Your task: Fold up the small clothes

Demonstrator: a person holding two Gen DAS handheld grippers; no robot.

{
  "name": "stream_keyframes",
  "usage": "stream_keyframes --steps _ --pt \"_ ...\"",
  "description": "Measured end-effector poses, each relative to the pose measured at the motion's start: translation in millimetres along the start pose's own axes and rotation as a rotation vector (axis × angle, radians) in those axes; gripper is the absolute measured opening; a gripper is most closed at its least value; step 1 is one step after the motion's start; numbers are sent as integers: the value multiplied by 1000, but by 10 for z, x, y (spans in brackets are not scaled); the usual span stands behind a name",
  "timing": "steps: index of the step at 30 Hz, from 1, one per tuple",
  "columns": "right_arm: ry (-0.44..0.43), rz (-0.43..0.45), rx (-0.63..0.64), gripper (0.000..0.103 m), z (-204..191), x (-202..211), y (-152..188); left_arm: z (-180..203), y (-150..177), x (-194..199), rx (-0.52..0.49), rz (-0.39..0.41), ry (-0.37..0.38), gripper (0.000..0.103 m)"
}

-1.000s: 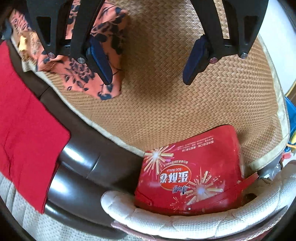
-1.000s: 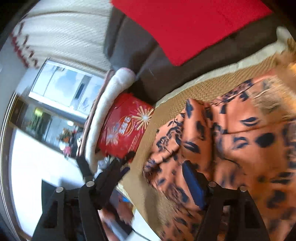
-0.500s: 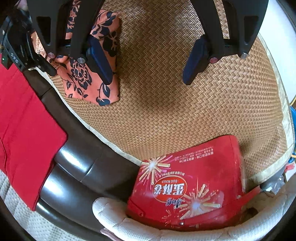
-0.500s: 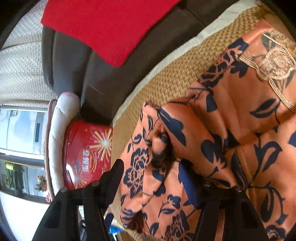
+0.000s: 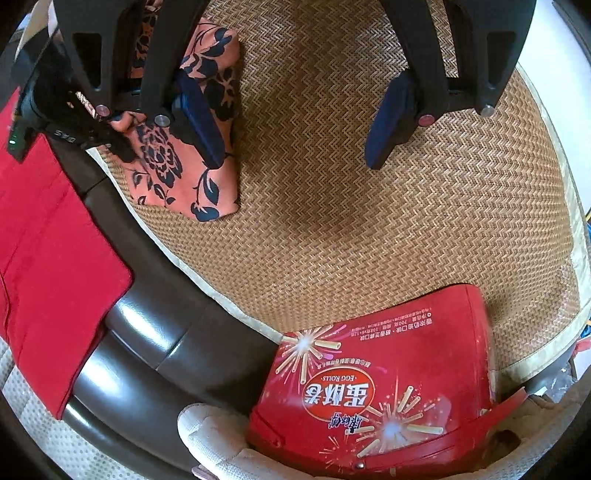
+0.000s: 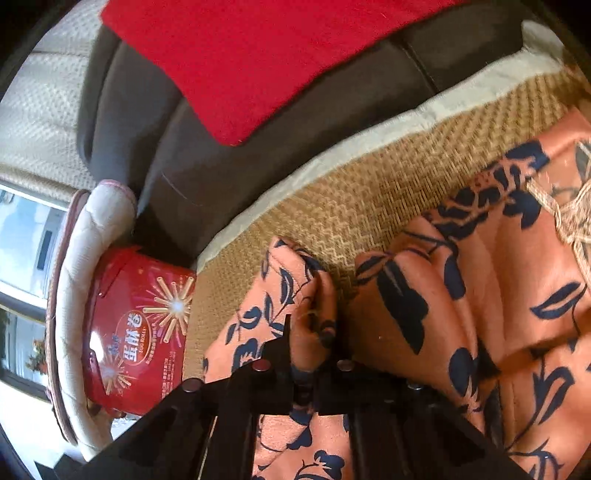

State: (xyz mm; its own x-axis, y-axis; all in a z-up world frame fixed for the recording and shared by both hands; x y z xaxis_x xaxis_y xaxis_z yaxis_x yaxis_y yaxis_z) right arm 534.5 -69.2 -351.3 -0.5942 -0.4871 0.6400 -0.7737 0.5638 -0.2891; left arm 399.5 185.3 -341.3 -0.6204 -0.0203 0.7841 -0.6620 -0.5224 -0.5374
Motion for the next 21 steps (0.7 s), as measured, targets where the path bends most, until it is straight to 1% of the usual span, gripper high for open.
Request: stream_keyframes --steps 2,5,7,10,12,13,15,16,18,21 --pt "-10 53 49 6 -86 137 -12 -6 -11 -22 1 -1 -4 79" --pt "-50 151 143 6 -248 485 -27 24 0 -17 -2 -3 5 79" --pt "-86 207 150 6 -285 792 -86 88 18 -6 -25 1 13 79" --pt "-121 306 127 6 -166 1346 -224 245 84 -10 -70 -4 34 79" --pt "-120 380 102 6 29 1771 -343 411 150 1 -113 0 59 79" --pt "-114 428 81 6 189 2047 -418 506 188 15 -138 4 72 79" --pt "-91 496 59 6 447 2441 -515 700 277 54 -189 13 99 79" --pt "-56 548 51 6 638 2714 -557 812 331 83 -217 18 117 79" --pt "1 613 29 6 922 3049 -599 1060 452 131 -280 29 156 79" --pt "74 690 -68 6 1518 3472 -602 1386 616 185 -359 45 194 79"
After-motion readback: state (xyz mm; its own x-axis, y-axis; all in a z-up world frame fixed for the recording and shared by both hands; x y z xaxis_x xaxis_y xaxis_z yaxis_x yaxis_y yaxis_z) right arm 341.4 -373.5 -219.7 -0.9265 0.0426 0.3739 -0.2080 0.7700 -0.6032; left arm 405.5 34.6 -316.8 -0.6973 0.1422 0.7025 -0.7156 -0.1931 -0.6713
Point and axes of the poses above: each gripper's, at about its wrist camera, not at the fingertips, and x roughly against the way its jaws point, z to its right, y to its underside, the point moved 4 cm from there along -x, roughly the way its jaws point, and after that the axes turned 3 degrees about z, right-handed, at the moved point
